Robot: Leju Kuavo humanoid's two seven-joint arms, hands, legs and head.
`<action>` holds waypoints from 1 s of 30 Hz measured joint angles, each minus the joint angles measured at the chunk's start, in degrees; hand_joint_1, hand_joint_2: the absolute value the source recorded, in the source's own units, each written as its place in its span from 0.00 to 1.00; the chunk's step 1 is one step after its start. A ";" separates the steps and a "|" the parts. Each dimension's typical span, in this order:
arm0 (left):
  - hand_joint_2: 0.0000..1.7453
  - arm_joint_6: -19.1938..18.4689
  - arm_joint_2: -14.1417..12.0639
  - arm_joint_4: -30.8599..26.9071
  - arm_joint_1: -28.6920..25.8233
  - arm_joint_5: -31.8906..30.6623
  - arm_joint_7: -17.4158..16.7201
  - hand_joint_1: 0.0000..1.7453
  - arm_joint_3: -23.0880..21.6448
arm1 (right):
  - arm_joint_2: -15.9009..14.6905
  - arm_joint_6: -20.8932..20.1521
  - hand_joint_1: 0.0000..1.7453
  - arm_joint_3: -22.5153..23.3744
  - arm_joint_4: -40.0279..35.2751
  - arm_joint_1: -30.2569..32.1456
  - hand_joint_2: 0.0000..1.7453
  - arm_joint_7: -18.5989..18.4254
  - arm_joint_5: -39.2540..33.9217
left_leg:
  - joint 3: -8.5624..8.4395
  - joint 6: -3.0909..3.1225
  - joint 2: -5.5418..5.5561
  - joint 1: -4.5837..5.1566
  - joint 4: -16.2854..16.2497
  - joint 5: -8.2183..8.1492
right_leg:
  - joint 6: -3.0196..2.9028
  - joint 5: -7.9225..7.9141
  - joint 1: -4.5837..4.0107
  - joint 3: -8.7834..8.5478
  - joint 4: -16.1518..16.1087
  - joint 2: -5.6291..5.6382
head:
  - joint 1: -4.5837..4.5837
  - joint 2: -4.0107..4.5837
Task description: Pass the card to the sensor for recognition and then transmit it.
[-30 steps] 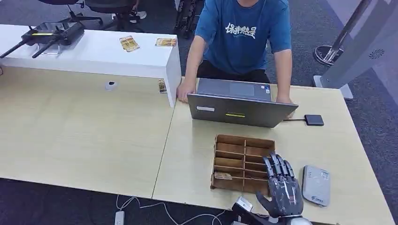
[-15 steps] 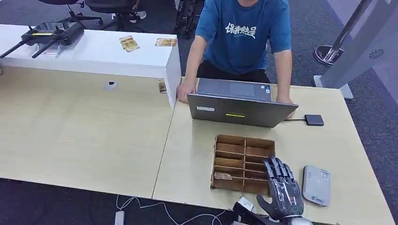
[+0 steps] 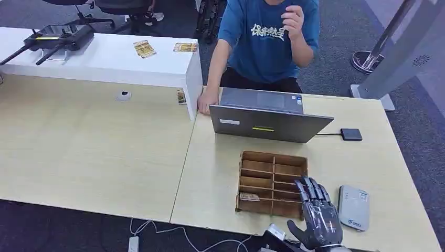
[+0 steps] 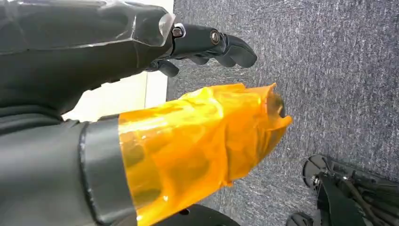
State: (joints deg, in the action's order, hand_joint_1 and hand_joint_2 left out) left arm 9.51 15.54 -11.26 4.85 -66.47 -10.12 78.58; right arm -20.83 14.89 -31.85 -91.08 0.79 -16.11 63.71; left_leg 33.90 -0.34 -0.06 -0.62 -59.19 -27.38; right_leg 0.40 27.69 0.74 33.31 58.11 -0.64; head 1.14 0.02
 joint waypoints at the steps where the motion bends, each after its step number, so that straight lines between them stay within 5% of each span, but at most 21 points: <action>1: 0.00 0.00 0.00 0.00 0.00 0.04 0.00 0.00 0.00 | -0.17 -0.09 0.00 -0.04 -0.42 0.08 1.00 0.00 -0.02 | 0.00 0.00 0.00 0.00 0.00 0.00 | 0.00 0.00 0.00 0.00 0.00 0.00 | 0.00 0.00; 30: 0.00 -0.35 0.02 0.00 0.02 -0.72 0.04 0.00 0.00 | -0.37 -1.42 0.00 -3.47 1.27 -3.64 1.00 0.70 1.23 | 0.00 -0.02 0.01 0.00 0.00 0.02 | -0.03 -0.03 0.00 -0.01 0.01 -0.01 | -0.02 0.00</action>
State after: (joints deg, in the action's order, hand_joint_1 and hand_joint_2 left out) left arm 9.16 15.56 -11.26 4.87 -67.19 -10.08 78.58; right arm -21.20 13.46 -35.32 -89.81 -2.86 -15.41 64.94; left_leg 33.90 -0.36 -0.05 -0.62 -59.19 -27.36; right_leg 0.37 27.66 0.73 33.30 58.12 -0.65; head 1.11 0.02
